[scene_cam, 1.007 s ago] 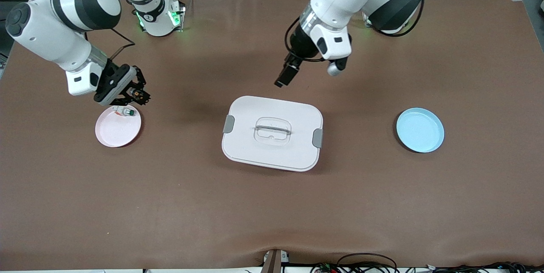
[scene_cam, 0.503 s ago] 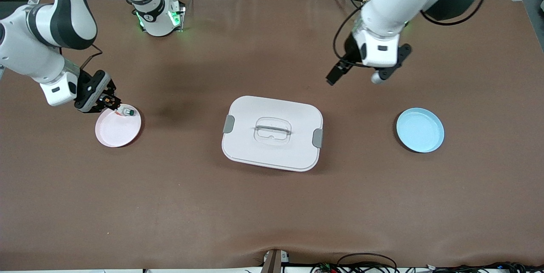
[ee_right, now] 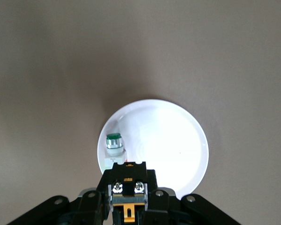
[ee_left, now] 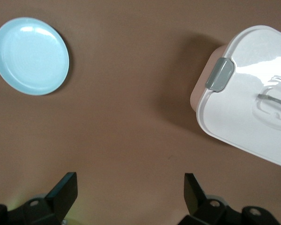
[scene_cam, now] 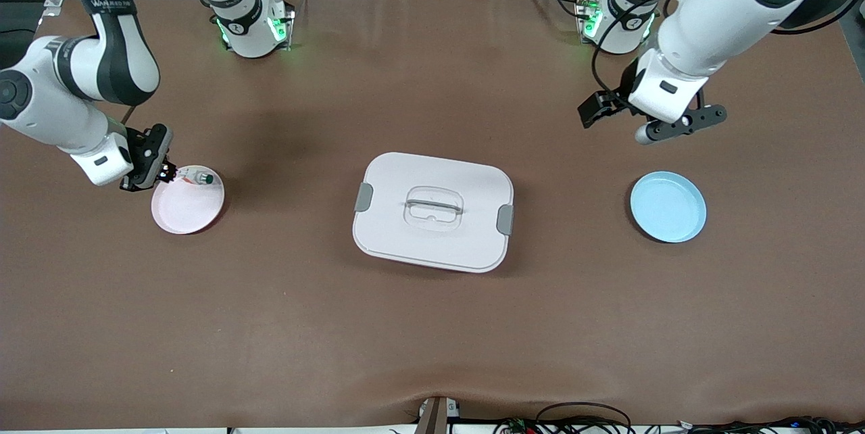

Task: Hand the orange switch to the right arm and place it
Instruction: 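Carry the switch to the white plate while the left gripper withdraws, then lower the switch onto the white plate and open the right gripper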

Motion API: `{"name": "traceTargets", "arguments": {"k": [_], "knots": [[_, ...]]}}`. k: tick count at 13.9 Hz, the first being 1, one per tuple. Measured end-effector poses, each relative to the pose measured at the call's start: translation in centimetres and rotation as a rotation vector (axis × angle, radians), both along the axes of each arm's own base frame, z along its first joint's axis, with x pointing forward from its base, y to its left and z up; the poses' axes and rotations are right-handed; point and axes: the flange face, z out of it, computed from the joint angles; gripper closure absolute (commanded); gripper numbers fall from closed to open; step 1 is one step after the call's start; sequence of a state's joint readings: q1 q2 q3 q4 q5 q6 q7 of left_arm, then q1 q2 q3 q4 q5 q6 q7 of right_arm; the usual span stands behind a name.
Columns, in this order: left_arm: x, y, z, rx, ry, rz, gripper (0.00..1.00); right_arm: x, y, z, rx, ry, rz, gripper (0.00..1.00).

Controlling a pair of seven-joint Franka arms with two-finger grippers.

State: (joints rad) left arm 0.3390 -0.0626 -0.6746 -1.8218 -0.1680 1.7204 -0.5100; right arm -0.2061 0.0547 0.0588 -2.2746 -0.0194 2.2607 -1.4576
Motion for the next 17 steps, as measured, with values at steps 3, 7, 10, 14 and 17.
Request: {"name": "traceTargets", "arguments": {"k": [3, 7, 10, 14, 17], "knots": [[0.7, 2.0, 0.2, -0.012, -0.02, -0.098, 0.0, 0.6, -1.5, -3.2, 0.004, -0.01, 0.027, 1.0], [3.0, 8.3, 1.7, -0.027, -0.065, -0.086, 0.0, 1.9, -2.8, -6.4, 0.019, 0.01, 0.071, 1.0], [4.8, 11.7, 2.9, -0.012, -0.097, -0.055, 0.0, 3.3, -2.9, -7.7, 0.023, 0.008, 0.088, 1.0], [6.4, 14.0, 4.0, -0.017, -0.126, -0.03, 0.0, 3.9, -2.8, -9.3, 0.022, -0.017, 0.097, 1.0], [6.7, 15.1, 4.7, -0.019, -0.141, -0.011, 0.0, 4.1, -2.7, -10.9, 0.021, -0.03, 0.098, 1.0]]}}
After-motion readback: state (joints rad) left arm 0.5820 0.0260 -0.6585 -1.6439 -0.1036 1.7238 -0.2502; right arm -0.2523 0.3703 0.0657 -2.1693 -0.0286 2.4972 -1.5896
